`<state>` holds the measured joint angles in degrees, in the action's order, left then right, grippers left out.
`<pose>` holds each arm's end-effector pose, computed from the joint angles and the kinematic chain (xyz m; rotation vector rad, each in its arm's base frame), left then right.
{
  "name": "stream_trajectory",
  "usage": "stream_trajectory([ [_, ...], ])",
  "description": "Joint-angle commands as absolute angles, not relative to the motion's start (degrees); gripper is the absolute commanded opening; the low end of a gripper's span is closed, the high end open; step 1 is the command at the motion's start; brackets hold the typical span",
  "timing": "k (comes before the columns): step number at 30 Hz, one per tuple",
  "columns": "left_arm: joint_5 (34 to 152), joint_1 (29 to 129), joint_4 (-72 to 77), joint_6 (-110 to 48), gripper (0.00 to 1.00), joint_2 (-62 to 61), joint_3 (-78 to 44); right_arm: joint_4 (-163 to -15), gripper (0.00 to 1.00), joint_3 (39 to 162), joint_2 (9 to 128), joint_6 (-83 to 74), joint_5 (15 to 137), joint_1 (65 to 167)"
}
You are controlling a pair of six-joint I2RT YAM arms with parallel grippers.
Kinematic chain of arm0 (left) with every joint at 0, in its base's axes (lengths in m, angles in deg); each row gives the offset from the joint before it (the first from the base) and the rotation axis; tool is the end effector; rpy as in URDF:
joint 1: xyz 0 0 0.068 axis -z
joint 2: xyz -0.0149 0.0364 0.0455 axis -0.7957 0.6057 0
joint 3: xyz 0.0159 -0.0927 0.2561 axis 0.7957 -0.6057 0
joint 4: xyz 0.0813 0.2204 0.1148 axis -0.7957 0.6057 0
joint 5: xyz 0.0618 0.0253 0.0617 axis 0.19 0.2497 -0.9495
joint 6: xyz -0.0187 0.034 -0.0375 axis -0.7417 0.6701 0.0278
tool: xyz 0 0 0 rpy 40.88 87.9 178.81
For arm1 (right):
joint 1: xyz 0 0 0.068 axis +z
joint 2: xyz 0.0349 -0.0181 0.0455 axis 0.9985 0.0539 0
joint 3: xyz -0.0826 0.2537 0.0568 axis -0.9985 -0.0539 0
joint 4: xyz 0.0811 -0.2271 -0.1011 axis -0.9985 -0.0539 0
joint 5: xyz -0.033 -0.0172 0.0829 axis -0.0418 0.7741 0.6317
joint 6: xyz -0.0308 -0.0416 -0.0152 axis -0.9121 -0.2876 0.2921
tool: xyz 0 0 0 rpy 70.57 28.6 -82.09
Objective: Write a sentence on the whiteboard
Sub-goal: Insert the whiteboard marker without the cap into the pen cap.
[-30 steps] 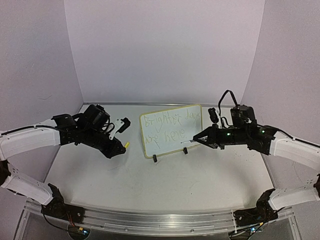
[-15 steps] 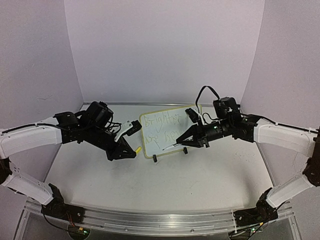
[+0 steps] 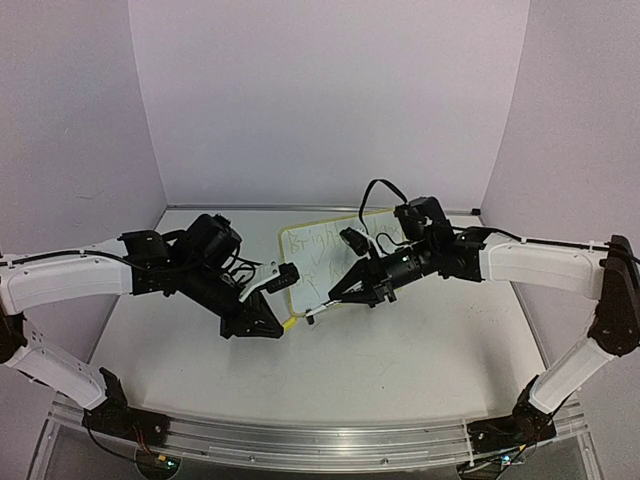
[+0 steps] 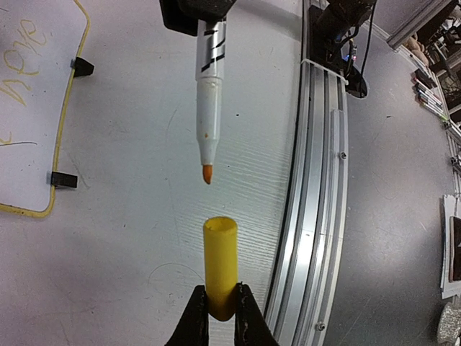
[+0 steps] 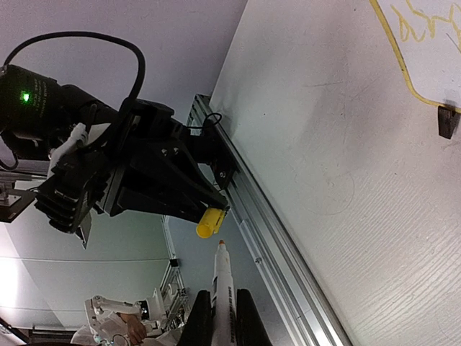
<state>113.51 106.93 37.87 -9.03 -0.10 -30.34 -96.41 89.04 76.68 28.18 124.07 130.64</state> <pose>0.1471 -0.2331 0.2751 1.5440 1.9971 -0.9358 0.2265 0.2575 0.2767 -0.7745 2.3530 1.8043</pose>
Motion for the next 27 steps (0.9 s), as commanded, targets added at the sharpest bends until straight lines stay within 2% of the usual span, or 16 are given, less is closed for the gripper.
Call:
stream_trajectory([
  [1,115.19,107.54,37.01,-7.54,0.00,0.28,-29.05,-94.81,0.00,91.80,77.20,28.50,126.02,131.01],
  [27,115.59,108.09,36.38,-7.84,0.00,0.55,-29.41,-94.52,0.00,92.54,79.65,28.51,127.30,132.89],
])
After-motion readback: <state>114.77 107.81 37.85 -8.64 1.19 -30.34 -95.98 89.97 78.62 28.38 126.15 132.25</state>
